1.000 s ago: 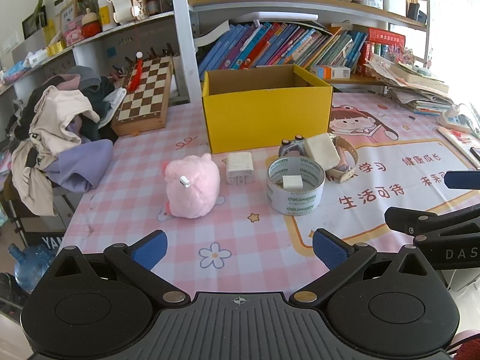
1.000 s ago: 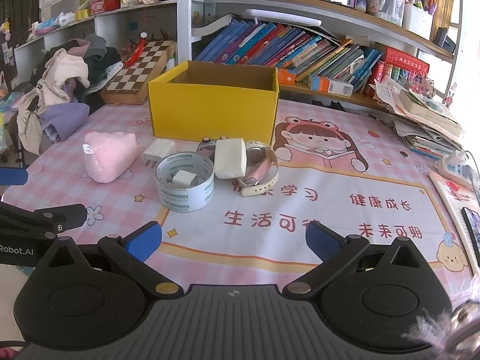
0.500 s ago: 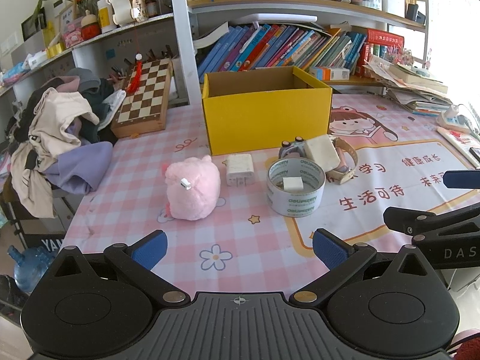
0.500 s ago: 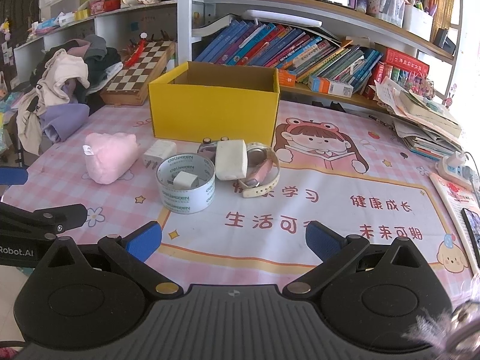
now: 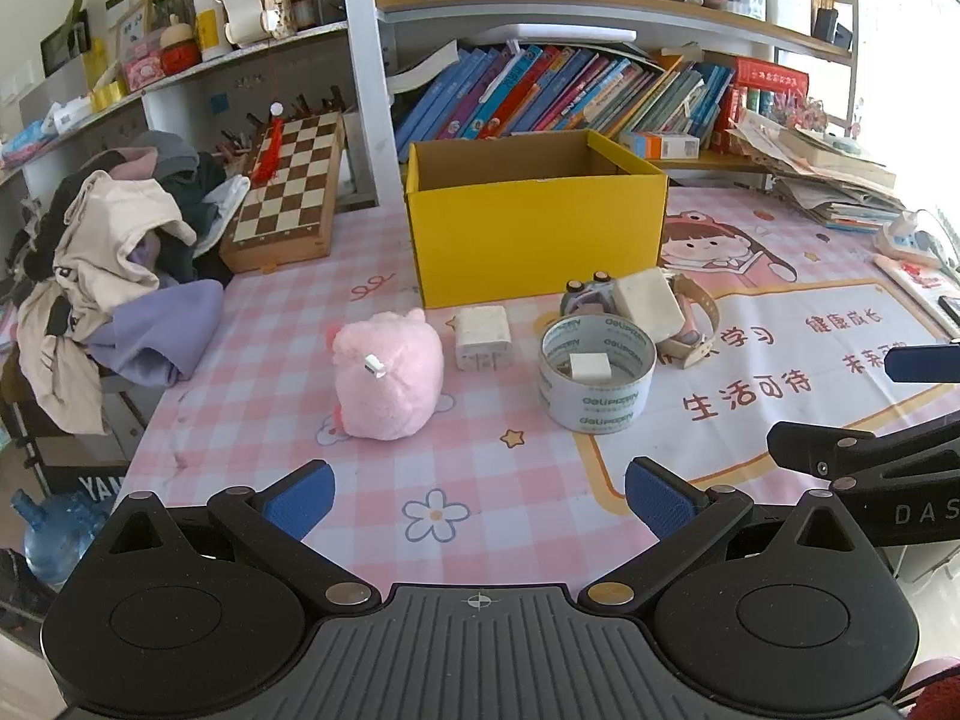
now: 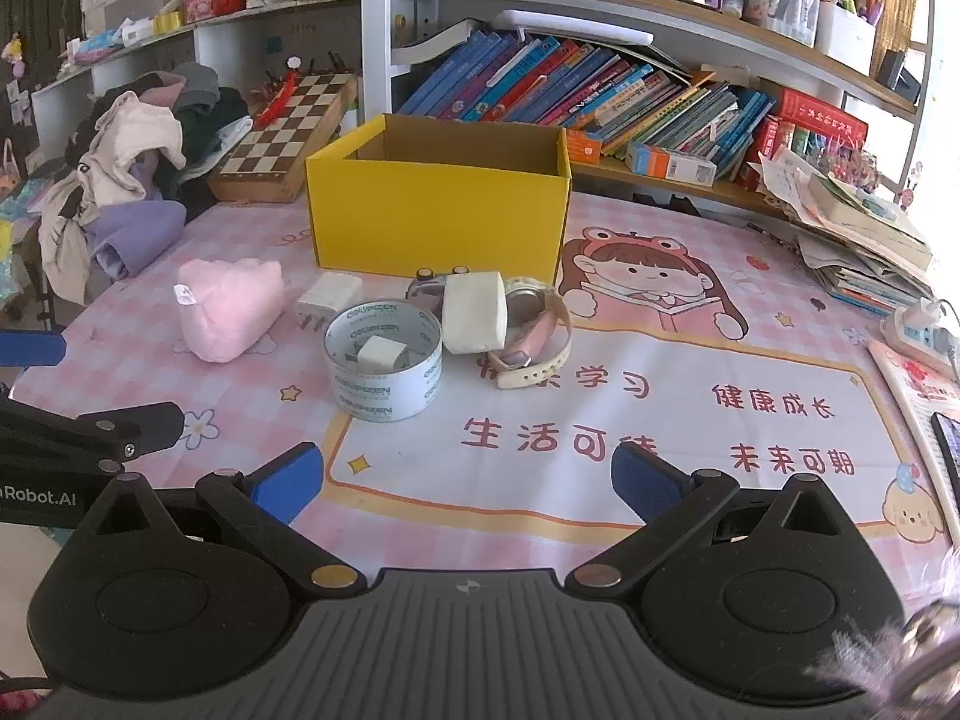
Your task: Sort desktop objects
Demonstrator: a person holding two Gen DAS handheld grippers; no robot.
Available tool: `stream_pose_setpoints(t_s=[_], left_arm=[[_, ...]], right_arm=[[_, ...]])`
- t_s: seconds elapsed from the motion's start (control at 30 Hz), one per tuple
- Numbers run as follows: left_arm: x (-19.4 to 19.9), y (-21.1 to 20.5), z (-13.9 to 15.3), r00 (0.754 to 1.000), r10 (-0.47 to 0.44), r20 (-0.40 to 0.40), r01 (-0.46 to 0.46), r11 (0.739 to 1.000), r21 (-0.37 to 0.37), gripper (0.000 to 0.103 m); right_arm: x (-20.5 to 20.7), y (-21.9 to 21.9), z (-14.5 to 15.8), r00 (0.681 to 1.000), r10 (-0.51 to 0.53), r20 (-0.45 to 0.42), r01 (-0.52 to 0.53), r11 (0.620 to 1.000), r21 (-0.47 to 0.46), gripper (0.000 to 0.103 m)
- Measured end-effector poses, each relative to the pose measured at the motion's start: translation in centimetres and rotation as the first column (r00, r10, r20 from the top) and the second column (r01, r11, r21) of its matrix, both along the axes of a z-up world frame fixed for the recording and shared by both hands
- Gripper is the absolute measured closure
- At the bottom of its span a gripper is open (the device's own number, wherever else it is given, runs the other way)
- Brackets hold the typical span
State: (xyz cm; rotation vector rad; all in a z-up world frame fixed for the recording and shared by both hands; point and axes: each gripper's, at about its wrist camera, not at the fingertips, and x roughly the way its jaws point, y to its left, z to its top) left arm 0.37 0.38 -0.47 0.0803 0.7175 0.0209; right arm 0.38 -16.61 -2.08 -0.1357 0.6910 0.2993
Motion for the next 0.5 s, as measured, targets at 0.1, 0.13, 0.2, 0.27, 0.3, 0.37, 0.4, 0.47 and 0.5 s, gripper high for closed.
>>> stream_pose_setpoints(t_s=[0.1, 0.13, 0.2, 0.27, 0.3, 0.37, 0.4, 0.47, 0.5], left_arm=[[0.0, 0.1, 0.0, 1.000, -0.001, 0.003, 0.001, 1.000, 0.008, 0.000], [0.0, 0.2, 0.0, 1.000, 0.001, 0.004, -0.001, 1.000, 0.009, 0.000], [0.1, 0.6, 0.0, 1.000, 0.004, -0.002, -0.004, 1.000, -0.008, 0.000], [0.3, 0.9, -0.3, 1.000, 0.010, -0.020, -0.011, 0.999, -0.032, 0.000], [0.4, 1.0, -0.4, 0.999, 0.015, -0.029, -0.016, 0.999, -0.040, 0.000], [0.6, 1.0, -0.5, 0.999, 0.019, -0.040, -0.020, 0.999, -0.046, 0.000], [0.7, 1.0, -0.4, 0.999, 0.018, -0.041, -0.020, 0.999, -0.045, 0.000], [0.6, 0.7, -0.2, 1.000, 0.016, -0.027, -0.016, 0.999, -0.027, 0.000], [0.5, 0.6, 0.0, 1.000, 0.014, -0.020, -0.015, 1.000, -0.019, 0.000]], right_arm=[[0.1, 0.0, -0.1, 1.000, -0.007, -0.006, 0.007, 1.000, -0.002, 0.000], [0.1, 0.0, -0.1, 1.000, -0.009, -0.007, 0.009, 1.000, -0.002, 0.000], [0.2, 0.0, -0.1, 1.000, -0.012, -0.009, 0.012, 1.000, -0.002, 0.000], [0.3, 0.0, -0.2, 1.000, -0.013, -0.013, 0.013, 1.000, 0.000, 0.000], [0.3, 0.0, -0.3, 1.000, -0.014, -0.016, 0.014, 1.000, 0.000, 0.000], [0.4, -0.1, -0.5, 0.999, -0.017, -0.027, 0.017, 1.000, 0.005, 0.000], [0.5, -0.2, -0.6, 0.999, -0.019, -0.034, 0.020, 1.000, 0.006, 0.000], [0.7, -0.3, -0.6, 0.999, -0.028, -0.046, 0.029, 1.000, 0.007, 0.000], [0.7, -0.4, -0.6, 0.998, -0.033, -0.051, 0.033, 0.999, 0.007, 0.000]])
